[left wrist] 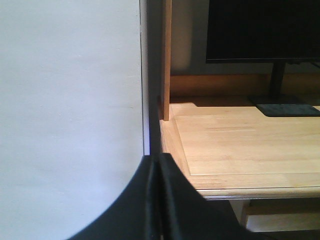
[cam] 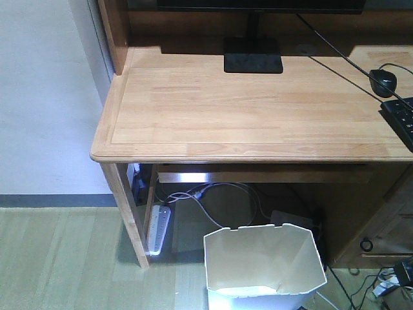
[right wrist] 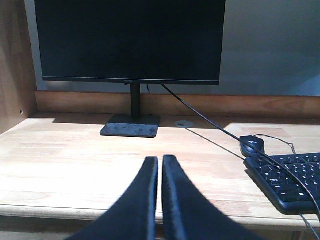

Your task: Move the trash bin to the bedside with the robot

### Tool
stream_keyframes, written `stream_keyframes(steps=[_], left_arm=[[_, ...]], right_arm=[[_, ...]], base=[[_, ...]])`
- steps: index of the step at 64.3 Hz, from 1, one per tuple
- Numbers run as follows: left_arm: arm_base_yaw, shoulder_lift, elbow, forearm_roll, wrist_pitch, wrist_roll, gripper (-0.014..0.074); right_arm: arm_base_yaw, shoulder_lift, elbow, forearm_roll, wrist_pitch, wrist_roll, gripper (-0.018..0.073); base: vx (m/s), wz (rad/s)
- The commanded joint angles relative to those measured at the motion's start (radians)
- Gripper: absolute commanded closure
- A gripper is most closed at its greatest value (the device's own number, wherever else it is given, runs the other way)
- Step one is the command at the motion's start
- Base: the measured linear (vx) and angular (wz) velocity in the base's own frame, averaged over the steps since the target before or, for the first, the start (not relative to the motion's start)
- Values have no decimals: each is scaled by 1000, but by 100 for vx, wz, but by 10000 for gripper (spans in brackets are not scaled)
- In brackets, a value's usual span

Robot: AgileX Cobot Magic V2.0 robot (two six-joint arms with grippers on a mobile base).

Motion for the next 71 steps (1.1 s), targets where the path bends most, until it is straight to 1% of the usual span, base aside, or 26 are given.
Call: stream_keyframes(steps=[1,4,13,18,27,37,46,56,64,71], left_arm=[[-5,-10,20,-10,-67,-3,602],[-5,-10,20,-10,-67,-3,602],[-5,-10,20,-10,-67,-3,602],[-5,-10,20,-10,-67,-3,602],[-5,-10,20,-10,-67,-3,602],[-5,-10,20,-10,-67,-3,602],[-5,-10,20,-10,-67,-3,602],[-5,-10,20,-10,-67,-3,602],[-5,-10,20,-10,-67,-3,602],[-5,-10,20,-10,-67,-3,602]], right_arm=[[-4,-12,18,-2,-74,-7,562],[-4,-12,18,-2,-82,-8,562],[-4,-12,5,-1,-177,-5,562],[-1,-11,-34,3,-169,-3,562],[-1,29,-153,3,-88,-3,562],[-1,157,-297,3,32,-3,562],[-1,282,-386,4,151,-3,562],[-1,376,-416,61,245,-3,562],[-1,404,-415,67,276,-3,562],[-1,413,-415,94,283,-3,562]], base=[[0,0],[0,0],[0,0],[0,0],[0,0],[0,0],[0,0],[0,0],[0,0],[0,0]])
